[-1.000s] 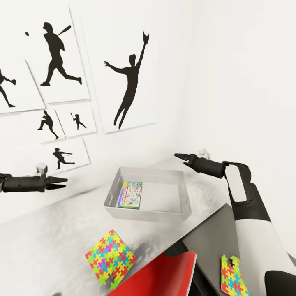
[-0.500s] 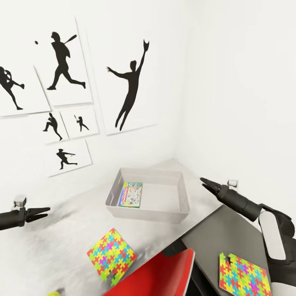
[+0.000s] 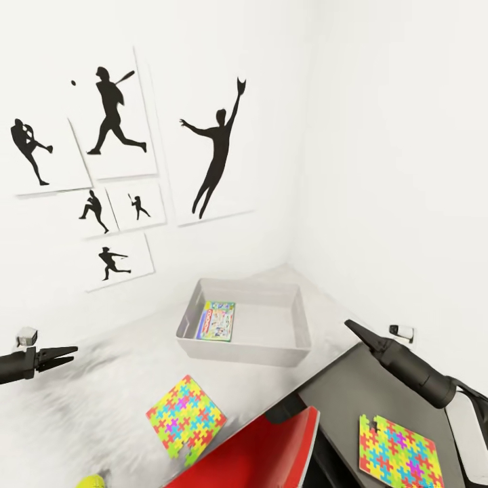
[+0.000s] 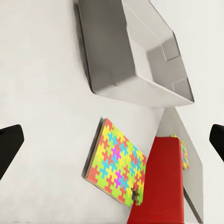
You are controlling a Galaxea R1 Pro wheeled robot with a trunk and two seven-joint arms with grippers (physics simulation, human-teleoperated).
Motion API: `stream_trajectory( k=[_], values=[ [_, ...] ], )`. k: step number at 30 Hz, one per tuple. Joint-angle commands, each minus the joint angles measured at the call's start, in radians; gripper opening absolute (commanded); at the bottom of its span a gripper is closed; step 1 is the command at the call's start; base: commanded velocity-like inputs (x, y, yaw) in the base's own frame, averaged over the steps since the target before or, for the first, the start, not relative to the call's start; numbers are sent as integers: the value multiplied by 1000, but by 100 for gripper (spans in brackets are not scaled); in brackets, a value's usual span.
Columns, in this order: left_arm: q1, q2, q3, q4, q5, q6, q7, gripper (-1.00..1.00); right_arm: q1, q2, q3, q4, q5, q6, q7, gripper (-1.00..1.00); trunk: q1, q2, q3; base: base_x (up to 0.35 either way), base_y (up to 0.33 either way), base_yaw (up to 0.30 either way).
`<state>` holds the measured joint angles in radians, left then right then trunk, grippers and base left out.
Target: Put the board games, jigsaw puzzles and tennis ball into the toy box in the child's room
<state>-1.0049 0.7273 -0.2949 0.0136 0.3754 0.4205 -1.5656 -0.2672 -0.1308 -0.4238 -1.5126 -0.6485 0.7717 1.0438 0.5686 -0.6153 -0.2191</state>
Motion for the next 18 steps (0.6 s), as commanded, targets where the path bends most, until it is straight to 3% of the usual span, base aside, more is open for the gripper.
stream_trajectory(
  k=[1, 7, 18],
  values=[
    [-1, 0, -9, 2, 6, 11, -5, 100, 0, 0, -2, 1, -3, 4, 1, 100, 0, -1, 0, -145, 42, 0],
    [-1, -9, -9, 2, 6, 11, -5, 100, 2, 5, -7, 6, 1, -6, 3, 100, 0, -1, 9, -161, 68, 0],
    [-1, -11, -7, 2, 7, 11, -5, 100, 2, 10, -2, 7, 4, -11, -42, 100, 0, -1, 27, -18, 7, 0]
  ],
)
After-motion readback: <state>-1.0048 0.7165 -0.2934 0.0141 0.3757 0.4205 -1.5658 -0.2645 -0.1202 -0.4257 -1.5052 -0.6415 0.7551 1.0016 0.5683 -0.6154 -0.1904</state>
